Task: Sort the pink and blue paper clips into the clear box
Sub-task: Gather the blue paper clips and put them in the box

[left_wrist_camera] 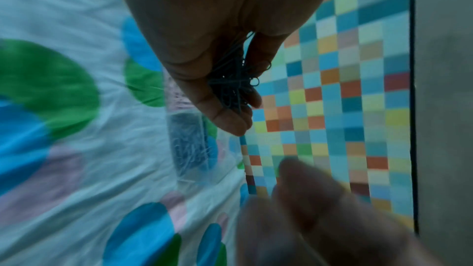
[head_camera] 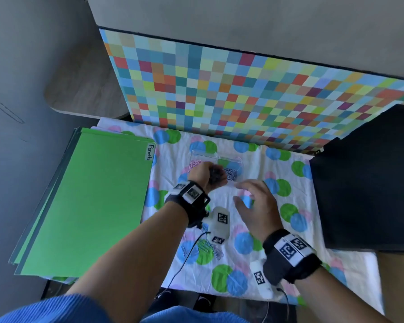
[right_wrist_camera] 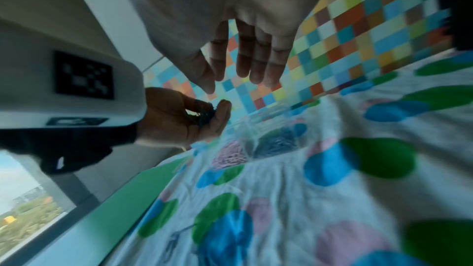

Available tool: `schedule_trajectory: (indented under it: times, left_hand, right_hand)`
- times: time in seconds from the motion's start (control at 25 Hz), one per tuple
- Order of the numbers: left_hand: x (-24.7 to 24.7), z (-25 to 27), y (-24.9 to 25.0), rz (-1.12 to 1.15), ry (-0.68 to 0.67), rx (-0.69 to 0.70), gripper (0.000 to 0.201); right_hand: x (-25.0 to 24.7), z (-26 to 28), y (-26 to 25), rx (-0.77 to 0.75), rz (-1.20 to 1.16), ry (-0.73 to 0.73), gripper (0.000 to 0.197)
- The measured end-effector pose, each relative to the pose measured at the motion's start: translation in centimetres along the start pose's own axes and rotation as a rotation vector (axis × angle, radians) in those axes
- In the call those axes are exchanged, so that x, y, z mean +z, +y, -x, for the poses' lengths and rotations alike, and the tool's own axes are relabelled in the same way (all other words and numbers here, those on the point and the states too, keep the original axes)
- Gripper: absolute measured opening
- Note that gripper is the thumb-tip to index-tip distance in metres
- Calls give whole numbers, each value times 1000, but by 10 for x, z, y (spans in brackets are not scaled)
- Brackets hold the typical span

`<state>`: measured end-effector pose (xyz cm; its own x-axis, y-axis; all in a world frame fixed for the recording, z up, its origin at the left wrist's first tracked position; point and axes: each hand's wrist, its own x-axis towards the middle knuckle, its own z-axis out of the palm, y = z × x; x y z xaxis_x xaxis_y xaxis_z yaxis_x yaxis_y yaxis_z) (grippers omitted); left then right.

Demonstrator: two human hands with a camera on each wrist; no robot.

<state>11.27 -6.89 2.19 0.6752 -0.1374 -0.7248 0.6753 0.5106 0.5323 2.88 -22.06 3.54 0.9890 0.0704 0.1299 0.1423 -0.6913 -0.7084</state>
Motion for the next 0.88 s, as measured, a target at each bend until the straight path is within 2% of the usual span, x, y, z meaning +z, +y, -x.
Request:
schedule_trajectory:
  times: [0.12, 0.24, 0.28, 0.32, 0.36, 0.44, 0.52, 0.56, 0.64, 0.8, 0.88]
  left_hand:
    - [26, -20, 12, -216, 43, 57, 29]
    - [38, -40, 14, -716, 59, 181, 21]
    - [39, -42, 13, -814, 71, 211, 22]
    - [42, -43, 14, -800, 121, 204, 28]
    - [46, -45, 12, -909, 122, 214, 34]
    - [49, -41, 7, -1255, 66, 248, 40]
    - [50, -34, 10, -1227, -13, 187, 41]
    - [49, -28, 14, -1172, -69, 183, 39]
    - [45, -23, 15, -1249, -104, 228, 34]
    - [29, -6, 19, -1239, -188, 298, 32]
    - [13, 0, 24, -1126, -184, 361, 33]
  right_hand:
    - [-10, 17, 25, 30, 46, -16, 23]
    - [-9, 30, 42, 62, 38, -48, 21]
    - [-7, 33, 46, 81, 44, -65, 19]
    - [-5, 34, 48, 96, 53, -89, 18]
    - [-4, 36, 49, 108, 69, -124, 18]
    - [1, 36, 48, 128, 118, -227, 19]
    - [8, 35, 43, 172, 179, -374, 22]
    - [12, 34, 41, 193, 209, -446, 25]
    - [23, 32, 34, 200, 241, -530, 32]
    - [53, 33, 18, 136, 254, -648, 56]
    - [71, 30, 11, 54, 298, -706, 64]
